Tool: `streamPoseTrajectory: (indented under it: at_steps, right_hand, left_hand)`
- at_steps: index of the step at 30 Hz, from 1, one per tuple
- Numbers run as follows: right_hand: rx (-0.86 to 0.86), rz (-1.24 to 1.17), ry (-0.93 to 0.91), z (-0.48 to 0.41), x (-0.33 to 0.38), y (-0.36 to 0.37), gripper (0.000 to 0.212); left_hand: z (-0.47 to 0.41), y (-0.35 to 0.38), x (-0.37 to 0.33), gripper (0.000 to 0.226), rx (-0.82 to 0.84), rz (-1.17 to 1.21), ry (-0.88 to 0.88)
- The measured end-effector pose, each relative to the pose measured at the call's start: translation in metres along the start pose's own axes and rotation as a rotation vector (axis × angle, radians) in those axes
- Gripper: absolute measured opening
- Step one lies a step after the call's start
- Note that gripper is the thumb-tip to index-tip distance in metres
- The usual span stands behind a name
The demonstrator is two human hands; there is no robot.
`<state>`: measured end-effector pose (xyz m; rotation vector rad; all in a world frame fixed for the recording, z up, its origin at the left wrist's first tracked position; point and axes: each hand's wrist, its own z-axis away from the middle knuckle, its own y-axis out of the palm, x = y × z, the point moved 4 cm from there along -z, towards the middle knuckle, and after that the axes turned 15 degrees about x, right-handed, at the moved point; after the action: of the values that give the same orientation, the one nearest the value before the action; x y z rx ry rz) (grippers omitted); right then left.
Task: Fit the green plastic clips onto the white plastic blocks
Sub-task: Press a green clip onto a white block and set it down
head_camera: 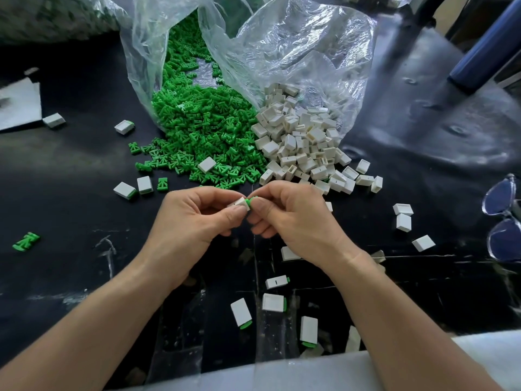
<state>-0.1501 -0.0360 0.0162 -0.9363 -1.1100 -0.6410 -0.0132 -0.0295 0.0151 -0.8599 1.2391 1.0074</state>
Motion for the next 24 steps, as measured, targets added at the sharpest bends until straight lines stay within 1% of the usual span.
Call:
streamPoseTrajectory:
  at_steps: [5,10,13,17,21,22,24]
  right_hand:
    - [-0.001,0.13,0.022,0.002,0.002,-0.001,0.023]
    - [0.004,0.244,-0.005,0.006,0.007,-0.002,0.017]
    - [0.04,0.314,-0.009,0.007,0.01,-0.002,0.017]
    - [0.085,0.484,-0.033,0.01,0.014,-0.001,0.017]
    - [0.123,0.666,-0.064,0.011,0.016,0.005,0.015]
    - [0.13,0.685,-0.066,0.01,0.015,0.006,0.014]
    - [0.113,0.666,-0.087,0.011,0.015,0.005,0.014]
  left_hand:
    - [0.0,-0.001,0.002,0.009,0.0,-0.001,-0.004]
    - [0.0,0.002,0.002,0.014,0.053,0.095,-0.039]
    - [0.001,0.002,0.0,0.019,0.105,0.048,-0.036]
    - [0.003,0.002,-0.002,0.018,0.162,-0.098,-0.009]
    - [0.004,0.002,0.002,0.006,0.195,-0.221,-0.012]
    - [0.004,0.002,0.002,0.007,0.2,-0.241,-0.007]
    - [0.005,0.003,-0.001,0.008,0.201,-0.2,0.014]
